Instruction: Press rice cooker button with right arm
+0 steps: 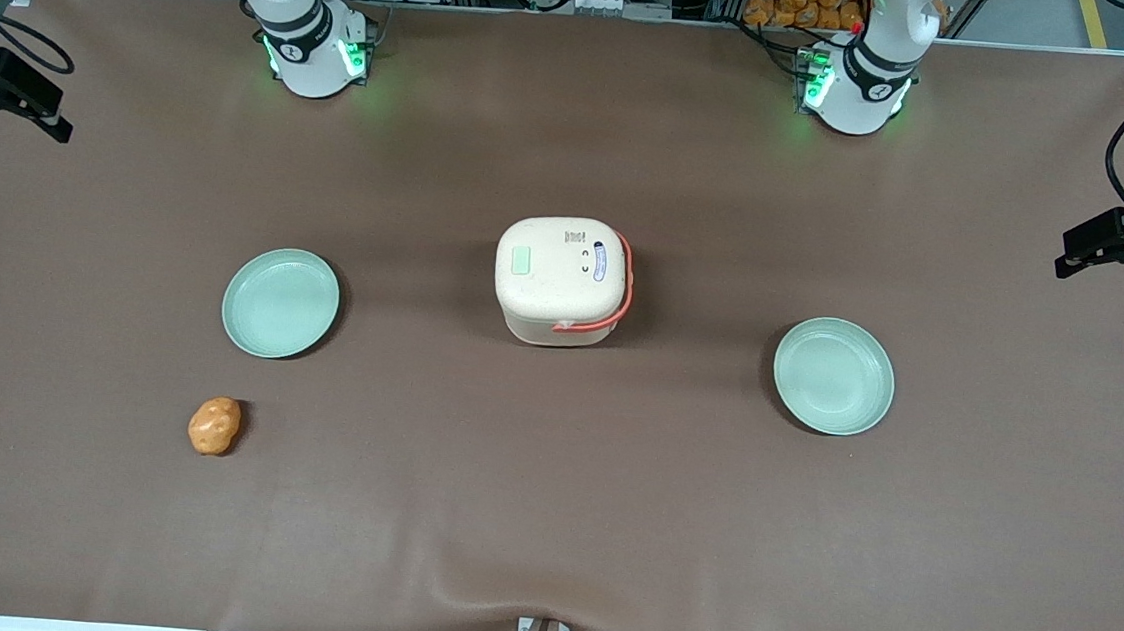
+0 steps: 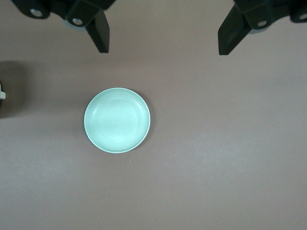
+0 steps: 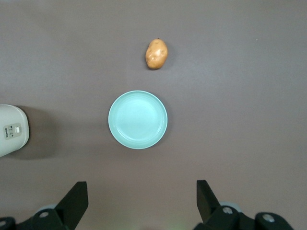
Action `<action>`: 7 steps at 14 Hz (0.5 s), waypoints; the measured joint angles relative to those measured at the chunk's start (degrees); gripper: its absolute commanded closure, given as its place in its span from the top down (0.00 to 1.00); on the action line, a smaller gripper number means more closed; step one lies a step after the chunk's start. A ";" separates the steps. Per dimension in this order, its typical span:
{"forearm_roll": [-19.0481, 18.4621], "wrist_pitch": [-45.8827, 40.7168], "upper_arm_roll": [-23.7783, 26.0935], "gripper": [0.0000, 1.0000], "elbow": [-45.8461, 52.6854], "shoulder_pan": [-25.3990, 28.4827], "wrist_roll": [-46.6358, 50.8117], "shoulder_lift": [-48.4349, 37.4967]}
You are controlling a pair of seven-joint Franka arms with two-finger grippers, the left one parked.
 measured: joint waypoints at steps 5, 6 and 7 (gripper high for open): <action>0.13 -0.65 4.72 1.00 0.78 0.64 5.76 0.00; 0.16 -0.71 6.49 1.00 0.98 0.76 8.44 0.00; 0.18 -0.71 8.50 1.00 1.05 0.89 11.41 -0.01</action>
